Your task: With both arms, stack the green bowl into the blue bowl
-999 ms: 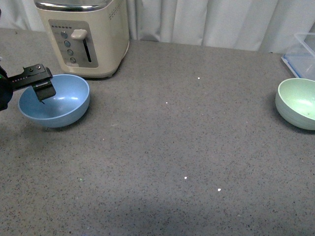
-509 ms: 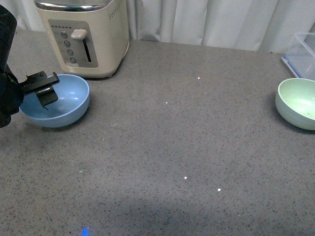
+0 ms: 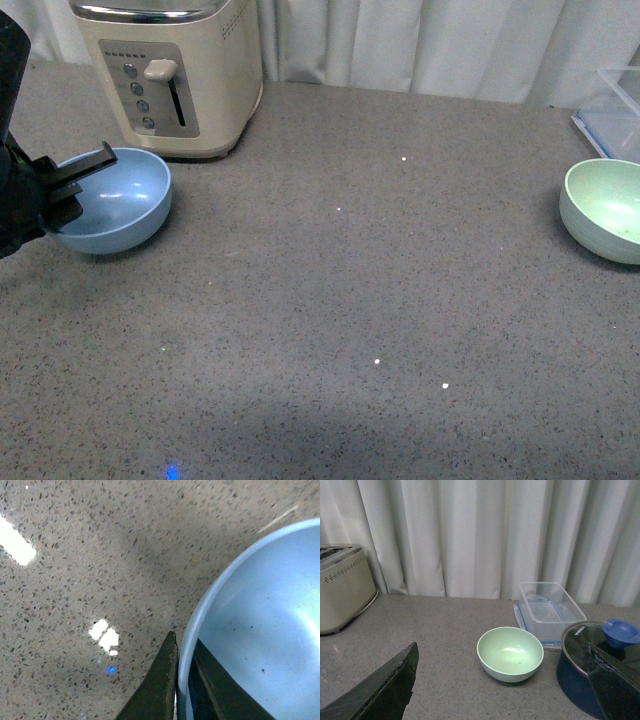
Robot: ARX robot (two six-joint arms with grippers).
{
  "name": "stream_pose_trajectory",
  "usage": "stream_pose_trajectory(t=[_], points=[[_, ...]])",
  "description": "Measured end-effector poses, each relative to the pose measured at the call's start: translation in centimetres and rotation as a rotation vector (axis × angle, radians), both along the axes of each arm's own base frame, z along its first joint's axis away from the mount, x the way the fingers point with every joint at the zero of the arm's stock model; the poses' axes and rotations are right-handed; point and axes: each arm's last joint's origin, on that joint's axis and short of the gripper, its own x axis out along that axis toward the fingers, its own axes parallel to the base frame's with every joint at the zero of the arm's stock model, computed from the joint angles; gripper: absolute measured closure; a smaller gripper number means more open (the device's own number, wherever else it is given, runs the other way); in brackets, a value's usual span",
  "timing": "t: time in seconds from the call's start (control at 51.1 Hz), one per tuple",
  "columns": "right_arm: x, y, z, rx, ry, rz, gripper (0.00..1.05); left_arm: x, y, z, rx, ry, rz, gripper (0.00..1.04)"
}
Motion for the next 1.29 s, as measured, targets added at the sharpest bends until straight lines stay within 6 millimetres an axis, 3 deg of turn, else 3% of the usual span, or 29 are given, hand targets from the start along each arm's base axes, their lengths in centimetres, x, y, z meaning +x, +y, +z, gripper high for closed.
stream_pose_trajectory(t=[0.176, 0.392, 0.588, 0.744, 0.881, 0.999, 1.293], points=[[0.0, 0.0, 0.0, 0.000, 0.000, 0.000, 0.09, 0.3, -0.2, 0.7, 0.005, -0.037, -0.003, 1.00], [0.0, 0.0, 0.0, 0.000, 0.000, 0.000, 0.09, 0.2, -2.8, 3.1, -0.010, -0.089, -0.061, 1.00], [0.0, 0.0, 0.0, 0.000, 0.000, 0.000, 0.09, 0.9, -10.5, 4.8, -0.086, -0.132, -0.191, 1.00], [0.0, 0.0, 0.0, 0.000, 0.000, 0.000, 0.09, 0.4, -17.4, 4.0, -0.146, -0.113, -0.323, 1.00], [0.0, 0.0, 0.0, 0.000, 0.000, 0.000, 0.09, -0.4, -20.8, 2.7, -0.152, -0.073, -0.383, 1.00], [0.0, 0.0, 0.0, 0.000, 0.000, 0.000, 0.09, -0.9, -21.7, 1.9, -0.138, -0.045, -0.403, 1.00], [0.0, 0.0, 0.0, 0.000, 0.000, 0.000, 0.09, -0.5, -21.7, 1.8, -0.138, 0.030, -0.422, 1.00]])
